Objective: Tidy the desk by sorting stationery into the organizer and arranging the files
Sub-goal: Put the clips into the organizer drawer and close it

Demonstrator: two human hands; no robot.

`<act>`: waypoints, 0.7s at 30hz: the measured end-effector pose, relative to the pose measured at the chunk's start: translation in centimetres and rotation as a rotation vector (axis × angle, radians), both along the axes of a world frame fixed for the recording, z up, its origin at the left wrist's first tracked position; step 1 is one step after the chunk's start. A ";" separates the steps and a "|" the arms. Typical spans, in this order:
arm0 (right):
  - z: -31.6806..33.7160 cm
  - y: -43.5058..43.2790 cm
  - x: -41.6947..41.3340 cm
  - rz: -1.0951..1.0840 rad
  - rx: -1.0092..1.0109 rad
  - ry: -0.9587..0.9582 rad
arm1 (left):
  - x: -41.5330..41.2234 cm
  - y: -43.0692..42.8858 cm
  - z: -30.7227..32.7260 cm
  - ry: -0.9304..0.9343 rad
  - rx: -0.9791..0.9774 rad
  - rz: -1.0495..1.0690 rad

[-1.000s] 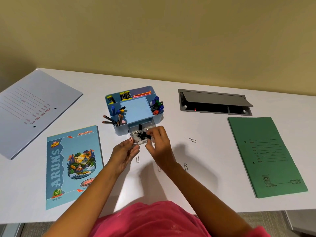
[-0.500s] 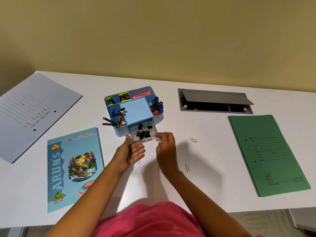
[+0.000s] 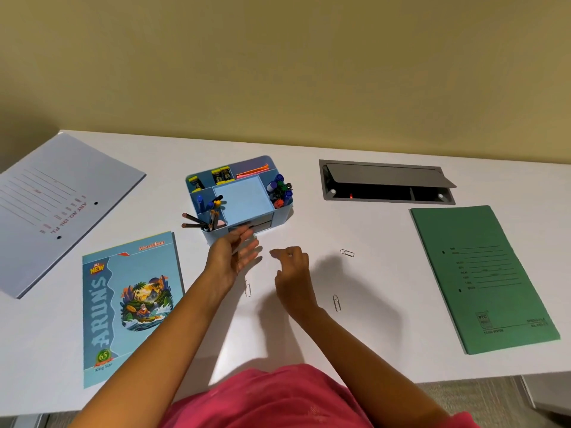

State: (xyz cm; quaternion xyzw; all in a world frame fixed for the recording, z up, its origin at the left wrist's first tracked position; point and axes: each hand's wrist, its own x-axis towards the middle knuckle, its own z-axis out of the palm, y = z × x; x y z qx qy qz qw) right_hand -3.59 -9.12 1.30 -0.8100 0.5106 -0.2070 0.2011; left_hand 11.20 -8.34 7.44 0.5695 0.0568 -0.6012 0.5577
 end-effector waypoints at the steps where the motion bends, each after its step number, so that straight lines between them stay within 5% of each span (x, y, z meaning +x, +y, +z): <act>1: -0.2 -0.2 0.2 0.024 -0.004 0.020 | -0.1 0.1 0.1 -0.030 0.007 -0.030; 10: 1.3 -3.1 3.6 0.194 0.129 0.313 | 0.2 2.3 -1.5 -0.140 0.158 -0.037; 21: 1.5 -2.2 2.7 0.203 0.072 0.240 | 1.2 3.2 -1.8 -0.108 0.181 0.032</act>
